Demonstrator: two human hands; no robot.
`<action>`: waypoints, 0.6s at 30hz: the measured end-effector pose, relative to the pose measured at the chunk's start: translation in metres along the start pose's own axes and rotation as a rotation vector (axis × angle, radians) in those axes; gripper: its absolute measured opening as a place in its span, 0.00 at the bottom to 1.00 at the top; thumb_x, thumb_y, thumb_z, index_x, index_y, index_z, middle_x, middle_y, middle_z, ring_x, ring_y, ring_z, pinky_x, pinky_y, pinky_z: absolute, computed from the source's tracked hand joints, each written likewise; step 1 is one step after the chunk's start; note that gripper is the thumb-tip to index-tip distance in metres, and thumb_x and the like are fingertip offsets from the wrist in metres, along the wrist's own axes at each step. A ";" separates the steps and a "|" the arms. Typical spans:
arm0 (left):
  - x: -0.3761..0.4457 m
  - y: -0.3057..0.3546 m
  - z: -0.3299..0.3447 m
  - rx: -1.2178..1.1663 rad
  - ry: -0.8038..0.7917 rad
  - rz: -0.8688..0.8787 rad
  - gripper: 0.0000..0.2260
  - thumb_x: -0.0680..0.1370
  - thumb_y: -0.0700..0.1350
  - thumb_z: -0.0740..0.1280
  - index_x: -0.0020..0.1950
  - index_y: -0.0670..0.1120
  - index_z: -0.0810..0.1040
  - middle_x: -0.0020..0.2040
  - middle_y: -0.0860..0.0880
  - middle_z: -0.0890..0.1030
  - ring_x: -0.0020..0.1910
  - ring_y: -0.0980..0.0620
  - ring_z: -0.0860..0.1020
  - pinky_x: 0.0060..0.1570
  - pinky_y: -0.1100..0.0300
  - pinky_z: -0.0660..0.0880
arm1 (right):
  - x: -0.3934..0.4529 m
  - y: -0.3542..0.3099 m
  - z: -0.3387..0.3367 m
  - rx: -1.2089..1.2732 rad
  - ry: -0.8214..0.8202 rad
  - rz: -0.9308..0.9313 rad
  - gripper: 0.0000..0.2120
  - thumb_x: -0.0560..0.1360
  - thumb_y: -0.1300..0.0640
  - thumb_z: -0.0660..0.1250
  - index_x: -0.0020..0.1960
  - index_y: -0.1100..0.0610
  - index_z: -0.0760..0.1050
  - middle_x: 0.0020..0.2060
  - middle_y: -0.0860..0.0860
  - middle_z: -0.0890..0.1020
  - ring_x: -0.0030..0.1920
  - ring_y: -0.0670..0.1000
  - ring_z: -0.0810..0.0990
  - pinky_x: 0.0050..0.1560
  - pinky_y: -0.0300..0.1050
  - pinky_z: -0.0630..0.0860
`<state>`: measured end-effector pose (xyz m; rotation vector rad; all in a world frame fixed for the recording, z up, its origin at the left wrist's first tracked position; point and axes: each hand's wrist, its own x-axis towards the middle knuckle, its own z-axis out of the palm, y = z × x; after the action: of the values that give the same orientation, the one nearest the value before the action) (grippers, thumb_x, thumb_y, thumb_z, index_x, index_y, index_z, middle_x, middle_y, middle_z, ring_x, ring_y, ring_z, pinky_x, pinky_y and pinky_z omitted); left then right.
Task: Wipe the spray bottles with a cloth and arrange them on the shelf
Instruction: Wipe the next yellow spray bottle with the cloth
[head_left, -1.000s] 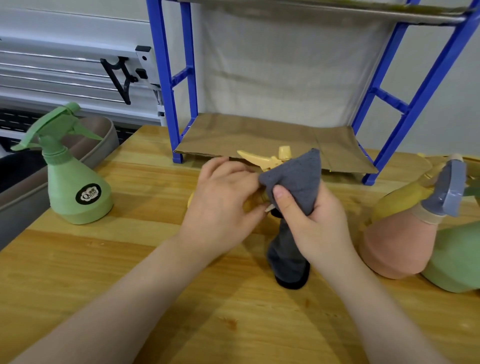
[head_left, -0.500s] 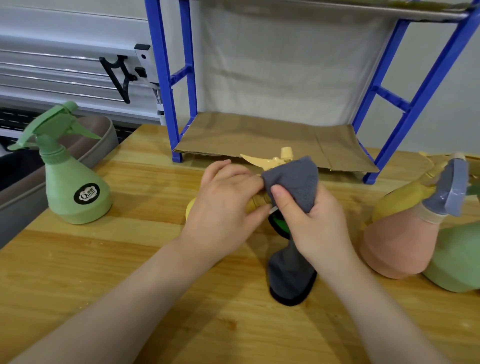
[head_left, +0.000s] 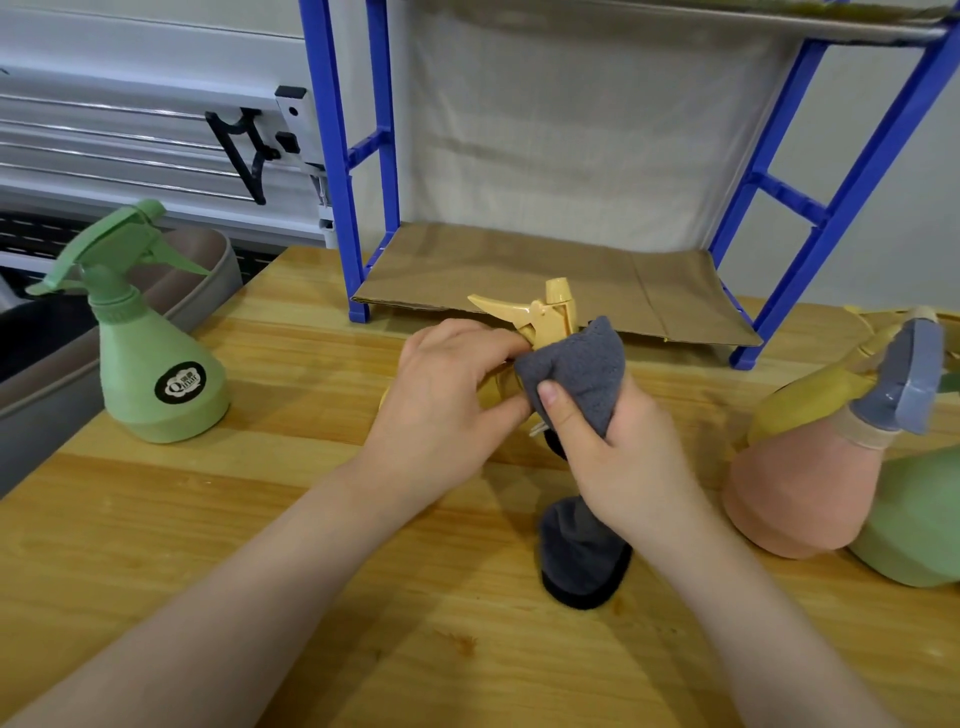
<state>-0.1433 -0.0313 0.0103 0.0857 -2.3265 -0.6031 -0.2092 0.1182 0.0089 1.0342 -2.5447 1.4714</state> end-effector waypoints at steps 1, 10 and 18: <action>0.000 0.000 0.000 -0.002 -0.008 0.002 0.13 0.71 0.51 0.69 0.54 0.50 0.81 0.48 0.61 0.76 0.55 0.54 0.75 0.58 0.46 0.72 | 0.000 0.000 -0.001 -0.064 0.020 -0.028 0.16 0.75 0.39 0.61 0.49 0.52 0.74 0.35 0.44 0.78 0.36 0.45 0.78 0.35 0.44 0.75; -0.002 0.001 0.003 -0.124 -0.032 -0.019 0.13 0.72 0.50 0.67 0.57 0.57 0.79 0.47 0.70 0.74 0.57 0.61 0.72 0.58 0.54 0.73 | -0.001 -0.008 -0.007 0.094 0.010 0.042 0.19 0.71 0.36 0.63 0.32 0.50 0.75 0.23 0.44 0.75 0.28 0.43 0.74 0.28 0.34 0.68; 0.001 -0.005 0.006 -0.462 -0.021 -0.197 0.17 0.73 0.54 0.68 0.59 0.49 0.80 0.57 0.51 0.81 0.60 0.54 0.78 0.61 0.53 0.74 | -0.001 -0.024 -0.021 0.960 -0.284 0.373 0.09 0.68 0.50 0.69 0.39 0.53 0.86 0.37 0.53 0.85 0.40 0.49 0.85 0.41 0.42 0.81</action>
<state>-0.1483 -0.0334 0.0055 0.0930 -2.1537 -1.2291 -0.2014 0.1273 0.0389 0.8534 -2.2229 2.9937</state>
